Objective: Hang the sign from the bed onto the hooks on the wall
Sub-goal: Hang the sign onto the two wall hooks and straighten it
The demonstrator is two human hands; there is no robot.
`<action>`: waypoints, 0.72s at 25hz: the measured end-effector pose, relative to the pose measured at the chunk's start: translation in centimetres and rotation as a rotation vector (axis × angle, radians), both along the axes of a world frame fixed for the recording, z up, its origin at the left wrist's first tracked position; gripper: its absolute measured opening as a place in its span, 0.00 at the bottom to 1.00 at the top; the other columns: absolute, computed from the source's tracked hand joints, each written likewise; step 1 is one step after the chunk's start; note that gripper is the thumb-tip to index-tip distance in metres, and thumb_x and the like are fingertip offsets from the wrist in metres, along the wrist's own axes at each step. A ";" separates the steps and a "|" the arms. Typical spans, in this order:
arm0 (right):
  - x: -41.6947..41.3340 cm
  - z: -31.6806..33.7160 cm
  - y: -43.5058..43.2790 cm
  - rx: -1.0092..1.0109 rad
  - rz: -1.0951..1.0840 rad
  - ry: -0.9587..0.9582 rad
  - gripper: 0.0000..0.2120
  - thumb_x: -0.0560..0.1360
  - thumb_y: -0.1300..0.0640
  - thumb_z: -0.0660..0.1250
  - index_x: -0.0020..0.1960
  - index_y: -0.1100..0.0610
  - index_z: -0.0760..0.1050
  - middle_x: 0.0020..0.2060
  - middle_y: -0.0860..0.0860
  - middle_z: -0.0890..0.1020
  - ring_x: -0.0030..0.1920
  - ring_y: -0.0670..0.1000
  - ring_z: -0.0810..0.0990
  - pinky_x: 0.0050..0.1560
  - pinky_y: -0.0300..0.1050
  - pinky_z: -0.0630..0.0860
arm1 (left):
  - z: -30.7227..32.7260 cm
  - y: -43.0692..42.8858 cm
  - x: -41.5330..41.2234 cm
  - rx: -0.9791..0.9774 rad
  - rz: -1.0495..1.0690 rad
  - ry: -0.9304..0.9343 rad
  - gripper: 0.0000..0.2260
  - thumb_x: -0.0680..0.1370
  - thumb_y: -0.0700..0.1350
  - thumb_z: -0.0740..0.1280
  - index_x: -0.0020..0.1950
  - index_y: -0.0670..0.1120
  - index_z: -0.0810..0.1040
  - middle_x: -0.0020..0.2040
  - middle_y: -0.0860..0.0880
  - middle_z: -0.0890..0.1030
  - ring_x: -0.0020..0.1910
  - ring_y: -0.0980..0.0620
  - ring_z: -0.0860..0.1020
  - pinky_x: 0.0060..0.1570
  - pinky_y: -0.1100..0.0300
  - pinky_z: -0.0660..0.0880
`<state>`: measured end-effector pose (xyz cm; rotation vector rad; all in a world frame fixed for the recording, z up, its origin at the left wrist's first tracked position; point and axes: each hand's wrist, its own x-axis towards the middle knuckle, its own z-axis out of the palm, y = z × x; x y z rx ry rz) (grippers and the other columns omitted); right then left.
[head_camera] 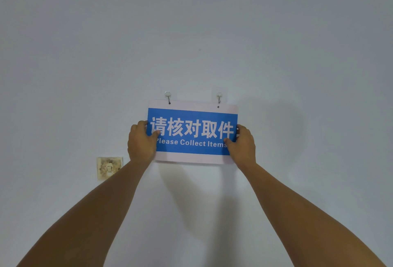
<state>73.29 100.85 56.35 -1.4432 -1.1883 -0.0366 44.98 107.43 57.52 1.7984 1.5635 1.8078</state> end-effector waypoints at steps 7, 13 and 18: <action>0.6 1.6 -1.1 0.101 -0.018 -0.049 0.24 0.74 0.59 0.72 0.68 0.54 0.70 0.63 0.53 0.76 0.64 0.54 0.74 0.62 0.52 0.75 | -0.1 -0.5 1.2 -0.013 -0.041 -0.078 0.20 0.77 0.48 0.72 0.66 0.43 0.73 0.60 0.43 0.78 0.57 0.43 0.79 0.52 0.52 0.74; 1.7 3.2 -0.5 0.078 -0.028 -0.090 0.25 0.74 0.59 0.72 0.70 0.55 0.70 0.63 0.54 0.76 0.64 0.54 0.74 0.61 0.53 0.76 | -0.4 -0.3 1.9 -0.039 -0.066 -0.154 0.20 0.77 0.49 0.72 0.65 0.44 0.73 0.59 0.44 0.79 0.55 0.45 0.79 0.49 0.56 0.73; 1.8 1.8 0.6 0.049 -0.003 -0.069 0.23 0.75 0.60 0.71 0.69 0.55 0.70 0.61 0.55 0.77 0.61 0.56 0.77 0.60 0.56 0.77 | -0.2 -0.1 1.3 0.012 -0.036 -0.102 0.19 0.77 0.48 0.72 0.65 0.44 0.75 0.57 0.44 0.79 0.54 0.45 0.79 0.48 0.57 0.71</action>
